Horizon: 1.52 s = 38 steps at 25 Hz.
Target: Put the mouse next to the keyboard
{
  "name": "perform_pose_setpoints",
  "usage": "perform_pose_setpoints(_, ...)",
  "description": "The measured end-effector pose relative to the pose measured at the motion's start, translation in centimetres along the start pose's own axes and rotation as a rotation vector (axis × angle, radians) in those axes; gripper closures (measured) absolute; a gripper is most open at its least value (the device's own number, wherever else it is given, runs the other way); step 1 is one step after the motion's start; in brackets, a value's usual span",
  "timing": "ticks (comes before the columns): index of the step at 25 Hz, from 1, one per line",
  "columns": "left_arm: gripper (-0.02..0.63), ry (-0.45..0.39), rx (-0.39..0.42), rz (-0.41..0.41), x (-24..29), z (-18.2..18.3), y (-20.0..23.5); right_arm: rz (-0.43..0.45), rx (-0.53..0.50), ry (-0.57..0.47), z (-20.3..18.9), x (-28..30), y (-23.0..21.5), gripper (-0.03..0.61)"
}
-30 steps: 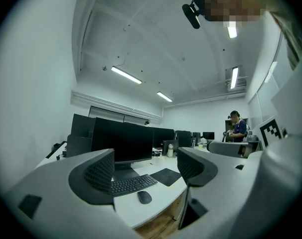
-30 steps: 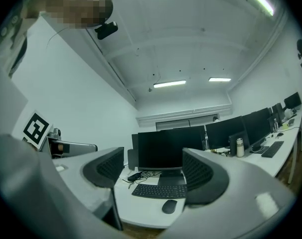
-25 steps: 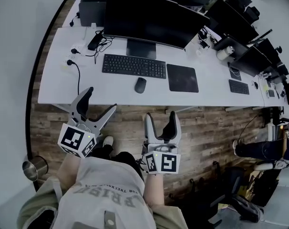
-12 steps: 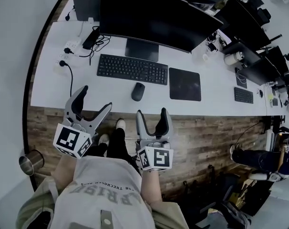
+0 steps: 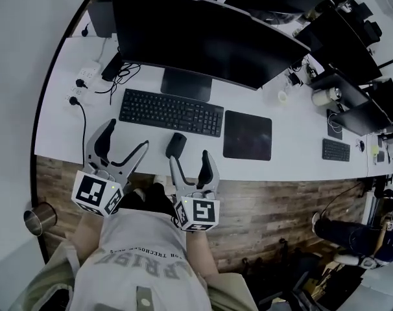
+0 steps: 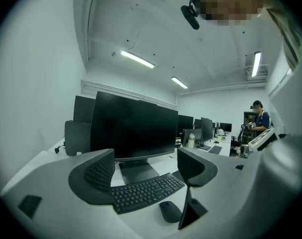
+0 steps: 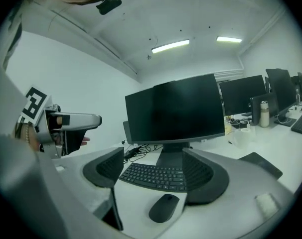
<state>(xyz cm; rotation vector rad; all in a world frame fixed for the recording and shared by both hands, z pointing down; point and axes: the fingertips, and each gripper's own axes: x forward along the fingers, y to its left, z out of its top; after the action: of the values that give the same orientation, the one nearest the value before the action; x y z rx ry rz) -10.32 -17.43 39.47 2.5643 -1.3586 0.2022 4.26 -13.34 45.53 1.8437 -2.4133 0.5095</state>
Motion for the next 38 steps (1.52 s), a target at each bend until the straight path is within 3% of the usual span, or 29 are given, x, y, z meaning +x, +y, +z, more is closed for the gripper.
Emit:
perform_pose_setpoints(6, 0.238, 0.069, -0.038, 0.035, 1.4, -2.1, 2.5, -0.040, 0.058, 0.176, -5.5, 3.5, -1.0, 0.220)
perform_pose_setpoints(14, 0.238, 0.198, -0.029, -0.088, 3.8, -5.2, 4.8, -0.210, 0.124, 0.387, -14.3, 7.4, -2.6, 0.219)
perform_pose_setpoints(23, 0.238, 0.268, -0.006, -0.205, 5.5, -6.6, 6.3, -0.354, 0.152, 0.577, -21.2, 9.2, -4.4, 0.220)
perform_pose_setpoints(30, 0.238, 0.268, 0.006, -0.256, 6.3, -6.2, 6.7, -0.436, 0.133, 0.633, -22.3, 9.2, -5.0, 0.239)
perform_pose_setpoints(38, 0.238, 0.248, 0.013, -0.293, 6.9, -5.5, 5.5, -0.417, 0.136, 0.643, -22.4, 8.9, -4.9, 0.273)
